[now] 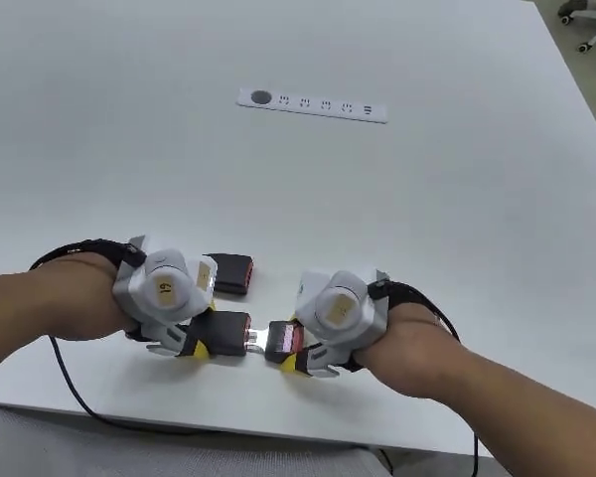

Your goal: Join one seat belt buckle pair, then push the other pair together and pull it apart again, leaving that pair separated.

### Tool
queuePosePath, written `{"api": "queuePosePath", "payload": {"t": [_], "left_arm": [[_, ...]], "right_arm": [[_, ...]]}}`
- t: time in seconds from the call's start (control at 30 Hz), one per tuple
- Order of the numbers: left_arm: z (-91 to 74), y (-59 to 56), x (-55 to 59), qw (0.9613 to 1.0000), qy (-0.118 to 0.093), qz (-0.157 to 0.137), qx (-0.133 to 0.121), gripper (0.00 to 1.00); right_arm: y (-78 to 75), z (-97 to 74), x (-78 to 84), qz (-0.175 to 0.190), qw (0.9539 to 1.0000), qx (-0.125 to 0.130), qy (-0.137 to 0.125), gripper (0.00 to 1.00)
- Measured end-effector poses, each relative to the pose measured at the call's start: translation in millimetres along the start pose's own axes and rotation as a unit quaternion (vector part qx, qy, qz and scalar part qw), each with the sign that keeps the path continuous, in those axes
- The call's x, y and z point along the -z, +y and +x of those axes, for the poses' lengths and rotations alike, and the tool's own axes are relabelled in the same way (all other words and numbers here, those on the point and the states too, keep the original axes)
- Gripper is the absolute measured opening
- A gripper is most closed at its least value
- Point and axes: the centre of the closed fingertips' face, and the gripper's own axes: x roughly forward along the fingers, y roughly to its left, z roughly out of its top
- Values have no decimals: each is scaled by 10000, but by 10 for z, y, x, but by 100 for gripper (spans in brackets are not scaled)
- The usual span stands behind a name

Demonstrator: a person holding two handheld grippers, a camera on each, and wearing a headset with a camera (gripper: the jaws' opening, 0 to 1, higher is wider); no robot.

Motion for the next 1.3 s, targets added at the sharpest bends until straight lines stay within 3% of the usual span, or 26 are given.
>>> {"api": "queuePosePath", "payload": {"t": [0.3, 0.8, 0.9, 1.3], "left_arm": [[-7, 5, 11, 9998, -199, -55, -75, 32], [0, 1, -9, 9999, -123, 92, 19, 32], [3, 0, -10, 9999, -107, 133, 25, 32], [-9, 0, 3, 9999, -143, 68, -36, 32]], "right_arm": [[-28, 45, -28, 90, 9998, 94, -145, 30], [-38, 57, -49, -75, 9999, 42, -101, 29], [-14, 97, -116, -74, 9999, 31, -133, 29], [-15, 40, -163, -35, 9998, 87, -171, 29]]}}
